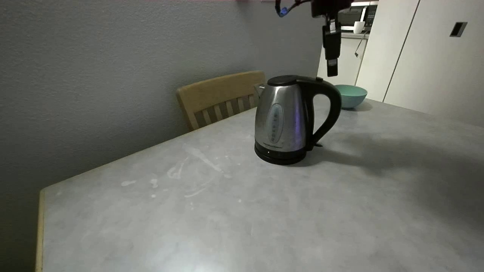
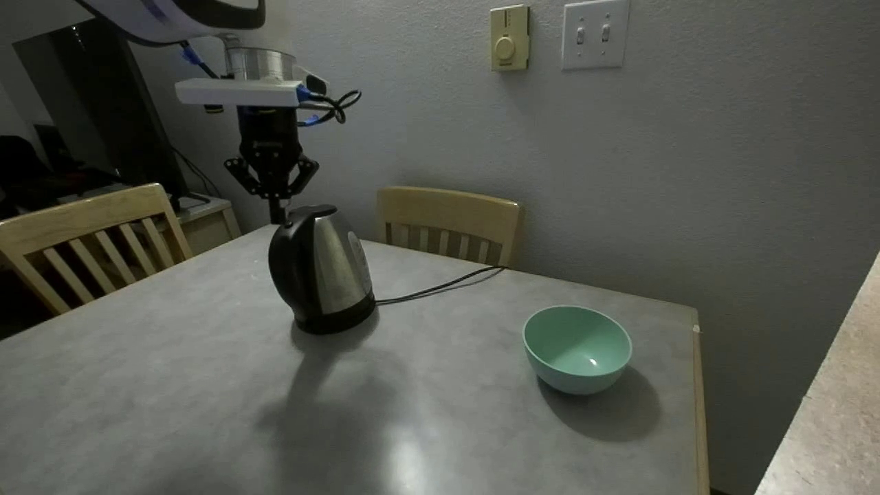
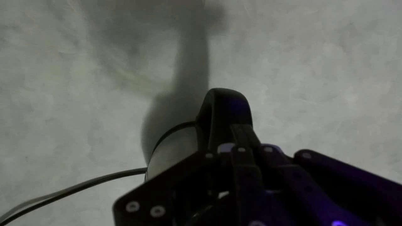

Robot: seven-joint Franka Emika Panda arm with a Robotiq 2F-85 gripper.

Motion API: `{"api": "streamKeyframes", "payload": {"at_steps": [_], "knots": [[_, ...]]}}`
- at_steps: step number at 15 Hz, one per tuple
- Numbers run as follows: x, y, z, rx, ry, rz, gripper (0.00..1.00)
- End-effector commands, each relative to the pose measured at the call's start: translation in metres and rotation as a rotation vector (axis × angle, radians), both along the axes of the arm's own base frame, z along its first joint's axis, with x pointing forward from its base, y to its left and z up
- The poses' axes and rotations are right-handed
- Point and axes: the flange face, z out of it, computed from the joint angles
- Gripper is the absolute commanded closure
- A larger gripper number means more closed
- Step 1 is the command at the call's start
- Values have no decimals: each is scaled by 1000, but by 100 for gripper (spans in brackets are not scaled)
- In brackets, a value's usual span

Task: Push the button to open the lid on the electric kettle.

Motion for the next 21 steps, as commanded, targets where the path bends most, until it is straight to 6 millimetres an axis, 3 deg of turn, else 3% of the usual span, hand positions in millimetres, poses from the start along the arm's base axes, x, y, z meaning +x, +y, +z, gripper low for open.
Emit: {"api": "streamKeyframes", "payload": {"at_steps": [1, 6, 16, 21], "knots": [[8, 5, -29, 20, 68, 18, 100], [12, 9, -25, 12, 92, 31, 100], [13, 17, 9, -7, 13, 42, 100], [20, 15, 9, -6, 4, 40, 100]]}}
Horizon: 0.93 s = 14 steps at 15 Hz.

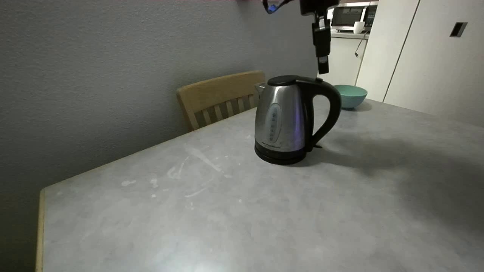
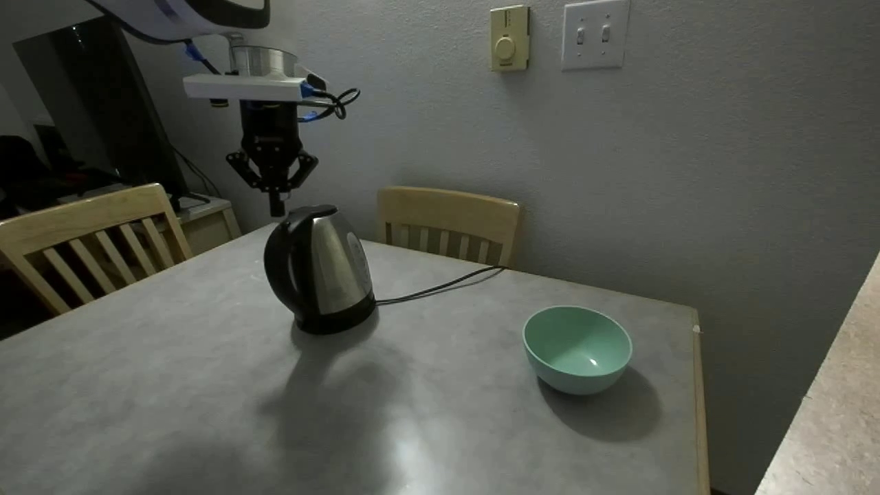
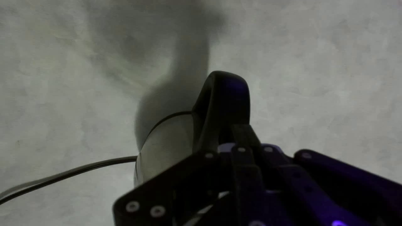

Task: Push the button to open the lid on the electric kettle.

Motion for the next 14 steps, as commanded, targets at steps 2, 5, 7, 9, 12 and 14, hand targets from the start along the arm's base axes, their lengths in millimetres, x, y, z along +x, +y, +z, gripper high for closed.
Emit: {"api": "streamKeyframes", "payload": {"at_steps": [2, 5, 7, 9, 12, 14], "knots": [[9, -6, -17, -7, 34, -6, 100], [12, -4, -46, -15, 110, 0, 100], [14, -1, -47, -26, 138, 6, 100], [16, 2, -46, -31, 157, 14, 100], [17, 9, -37, -41, 154, 34, 100], [15, 14, -23, -62, 123, 51, 100]]}}
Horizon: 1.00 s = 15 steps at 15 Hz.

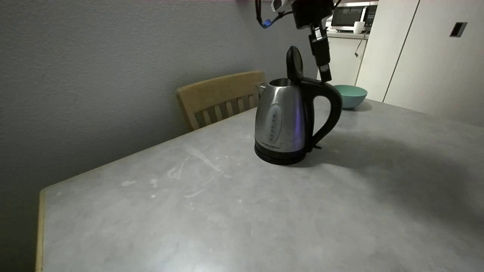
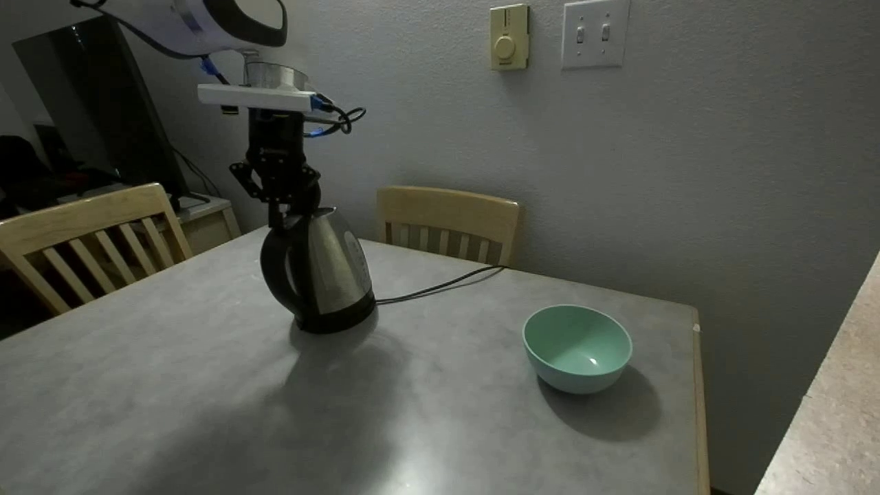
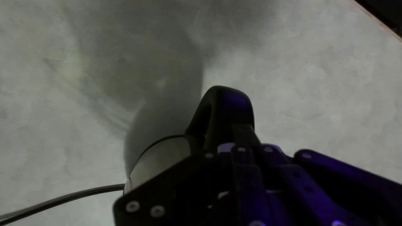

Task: Push the button to open the lid on the electric kettle.

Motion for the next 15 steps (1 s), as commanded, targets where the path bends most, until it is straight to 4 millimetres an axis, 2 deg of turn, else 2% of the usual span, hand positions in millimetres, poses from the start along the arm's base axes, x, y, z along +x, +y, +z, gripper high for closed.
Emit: {"api": "streamKeyframes", "payload": {"at_steps": [1, 9, 12, 15], "knots": [[2, 12, 8, -37, -28, 46, 100], [-7, 27, 67, -83, -149, 92, 100], [-8, 26, 80, -77, -170, 91, 100], [-9, 26, 82, -70, -169, 88, 100]]}}
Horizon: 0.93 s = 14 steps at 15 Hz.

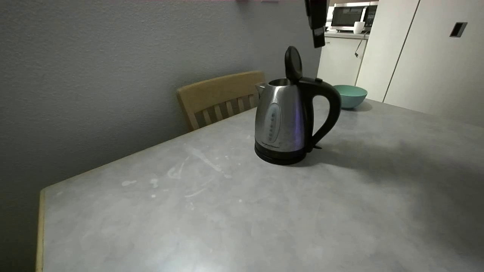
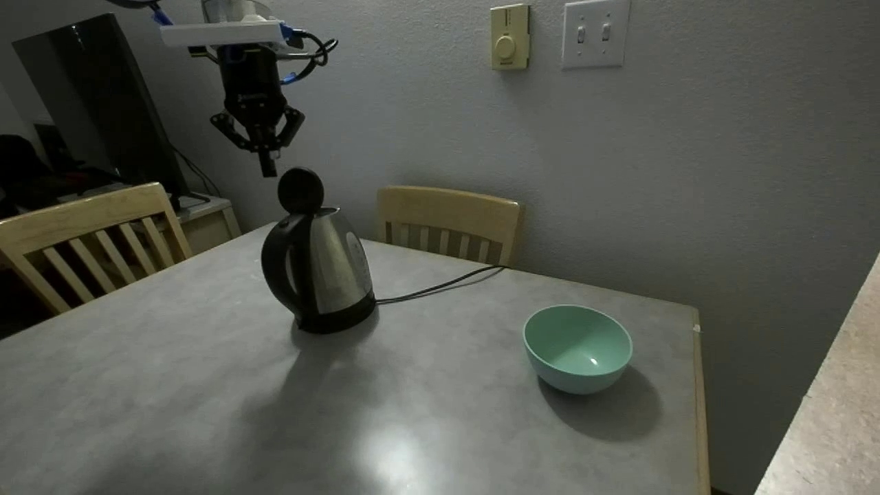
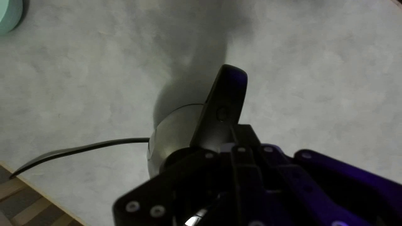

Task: Push the button to open the lid on the electric kettle.

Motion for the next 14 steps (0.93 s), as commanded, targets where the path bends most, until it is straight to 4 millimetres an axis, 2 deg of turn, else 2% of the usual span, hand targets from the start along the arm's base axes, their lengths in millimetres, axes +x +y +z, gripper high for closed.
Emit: {"api": "streamKeyframes", "payload": {"at_steps": [1, 3, 12, 14], "knots": [[-5, -1, 1, 4, -7, -8, 74], [-7, -2, -2, 11, 23, -11, 67], [-12, -6, -8, 75, 92, -45, 3], [-13, -10, -8, 80, 110, -48, 0]]}}
